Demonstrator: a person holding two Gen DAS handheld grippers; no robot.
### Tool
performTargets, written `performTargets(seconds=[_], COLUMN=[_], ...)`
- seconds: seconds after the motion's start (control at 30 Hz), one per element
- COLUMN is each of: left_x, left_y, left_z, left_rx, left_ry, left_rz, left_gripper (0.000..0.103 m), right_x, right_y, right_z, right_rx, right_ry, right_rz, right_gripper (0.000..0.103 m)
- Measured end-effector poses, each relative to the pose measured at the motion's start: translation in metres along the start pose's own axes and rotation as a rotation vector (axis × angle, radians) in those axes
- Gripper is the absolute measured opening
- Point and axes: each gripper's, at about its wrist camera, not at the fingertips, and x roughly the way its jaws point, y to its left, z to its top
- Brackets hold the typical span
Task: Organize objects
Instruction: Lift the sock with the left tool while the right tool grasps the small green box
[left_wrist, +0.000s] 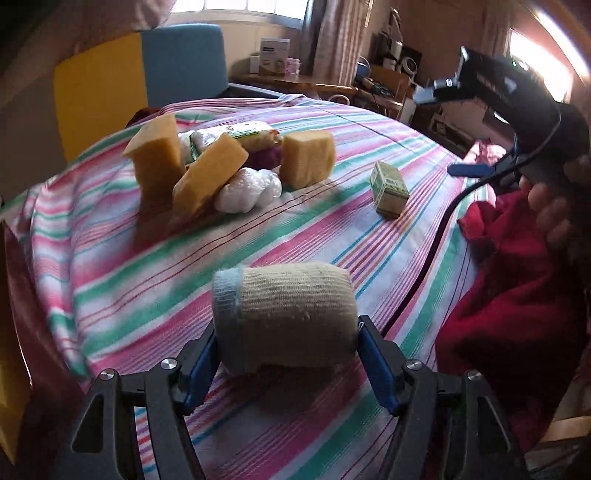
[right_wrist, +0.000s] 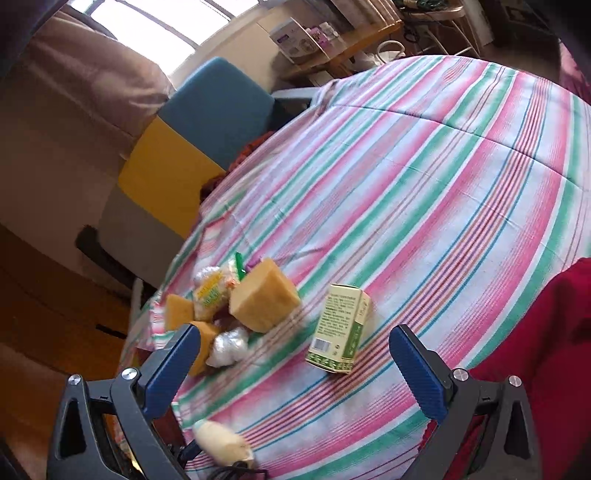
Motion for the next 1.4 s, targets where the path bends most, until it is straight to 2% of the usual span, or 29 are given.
performTargets(seconds=[0.2, 0.43, 0.6, 0.67, 0.73, 0.8, 0.87, 1.0, 1.17, 1.3, 1.4], left_x=[-0.001, 0.001, 0.001, 0.001, 0.0, -0.001, -0.003, -0.008, -0.016, -0.036, -0.059], left_y=[0.004, 0.007, 0.009, 0.01, 0.01, 0.01, 0.011, 0.014, 0.017, 0.018, 0.02], left_z=[-0.007, -0.007, -0.007, -0.008, -0.009, -0.009, -0.01, -0.012, -0.014, -0.013, -0.01], left_rx=[-0.049, -0.078, -0.086, -0.087, -0.088, -0.094, -0.099, -0.114, -0.14, -0.156, -0.167], left_ry=[-0.013, -0.02, -0.026, -0.029, -0.033, -0.033, -0.035, -0.035, -0.022, -0.054, -0.095], left_rz=[-0.031, -0.051, -0.057, -0.058, -0.057, -0.049, -0.038, -0.02, -0.001, 0.01, 0.046], left_gripper=[0.071, 0.071, 0.071, 0.071, 0.071, 0.07, 0.07, 0.07, 0.07, 0.07, 0.07], right_x=[0.014, 0.037, 0.071, 0.089, 0.098, 0.101, 0.109, 0.117, 0.122, 0.119, 0.122], right_y=[0.012, 0.02, 0.016, 0.01, 0.013, 0.021, 0.031, 0.042, 0.049, 0.049, 0.052], right_z=[-0.003, -0.004, 0.001, 0.0, -0.002, -0.006, -0.014, -0.021, -0.025, -0.025, -0.027], right_rx=[-0.064, -0.1, -0.094, -0.119, -0.18, -0.242, -0.321, -0.413, -0.452, -0.469, -0.493], right_ry=[0.045, 0.097, 0.161, 0.188, 0.207, 0.212, 0.224, 0.235, 0.247, 0.251, 0.249], right_rz=[-0.115, -0.206, -0.264, -0.307, -0.364, -0.352, -0.391, -0.4, -0.392, -0.396, -0.409], right_gripper=[0.103, 0.092, 0.067, 0.046, 0.031, 0.03, 0.03, 0.03, 0.031, 0.031, 0.031])
